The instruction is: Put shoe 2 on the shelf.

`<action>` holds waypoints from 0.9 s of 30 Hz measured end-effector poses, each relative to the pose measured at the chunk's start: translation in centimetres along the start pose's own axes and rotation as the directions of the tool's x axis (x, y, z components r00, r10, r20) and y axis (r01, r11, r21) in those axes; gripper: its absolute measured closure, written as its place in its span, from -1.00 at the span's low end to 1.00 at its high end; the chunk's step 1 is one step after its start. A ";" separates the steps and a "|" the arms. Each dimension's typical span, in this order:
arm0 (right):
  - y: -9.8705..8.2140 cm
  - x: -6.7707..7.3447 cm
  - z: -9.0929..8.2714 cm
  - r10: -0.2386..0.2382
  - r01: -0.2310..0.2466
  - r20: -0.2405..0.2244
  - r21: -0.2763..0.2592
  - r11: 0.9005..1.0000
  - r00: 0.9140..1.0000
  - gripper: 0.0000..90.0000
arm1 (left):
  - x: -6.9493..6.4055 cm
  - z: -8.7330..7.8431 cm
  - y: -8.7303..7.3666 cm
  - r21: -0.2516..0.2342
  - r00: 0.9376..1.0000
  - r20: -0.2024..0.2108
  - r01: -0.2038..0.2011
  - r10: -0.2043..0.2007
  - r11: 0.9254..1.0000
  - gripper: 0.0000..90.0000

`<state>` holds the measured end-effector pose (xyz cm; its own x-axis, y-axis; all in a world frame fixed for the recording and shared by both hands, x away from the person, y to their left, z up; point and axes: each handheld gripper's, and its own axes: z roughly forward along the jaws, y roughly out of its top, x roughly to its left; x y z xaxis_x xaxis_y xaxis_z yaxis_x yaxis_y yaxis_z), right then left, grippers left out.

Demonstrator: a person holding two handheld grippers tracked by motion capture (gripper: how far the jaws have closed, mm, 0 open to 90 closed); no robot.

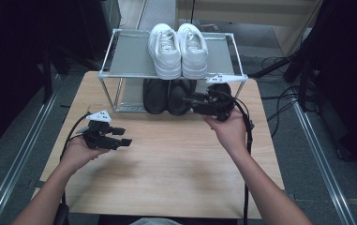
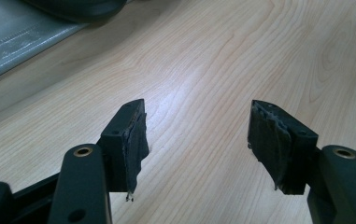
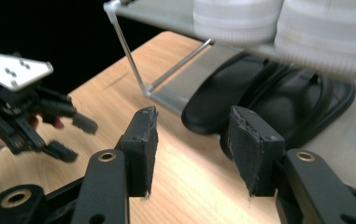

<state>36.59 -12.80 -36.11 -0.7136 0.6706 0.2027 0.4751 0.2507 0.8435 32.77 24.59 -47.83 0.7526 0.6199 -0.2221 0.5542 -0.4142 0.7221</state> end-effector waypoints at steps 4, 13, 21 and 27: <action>-2.3 -0.2 0.5 0.019 -0.019 -0.022 0.004 1.000 1.000 0.19 | -0.1 0.1 0.0 0.002 1.000 -0.001 -0.004 0.004 1.000 -0.16; -6.2 -0.1 0.8 -0.009 0.009 -0.034 0.014 1.000 0.999 0.15 | 0.1 0.1 -0.1 0.005 1.000 0.002 -0.003 0.003 1.000 -0.16; -9.1 -0.2 1.8 -0.050 0.054 -0.062 0.049 0.997 0.997 0.14 | 0.0 0.1 0.0 -0.005 1.000 0.011 0.007 -0.007 1.000 -0.20; -10.3 -0.6 1.9 -0.055 0.060 -0.064 0.078 0.995 0.996 0.13 | 0.0 0.1 0.3 -0.031 1.000 0.004 0.010 -0.010 0.999 -0.21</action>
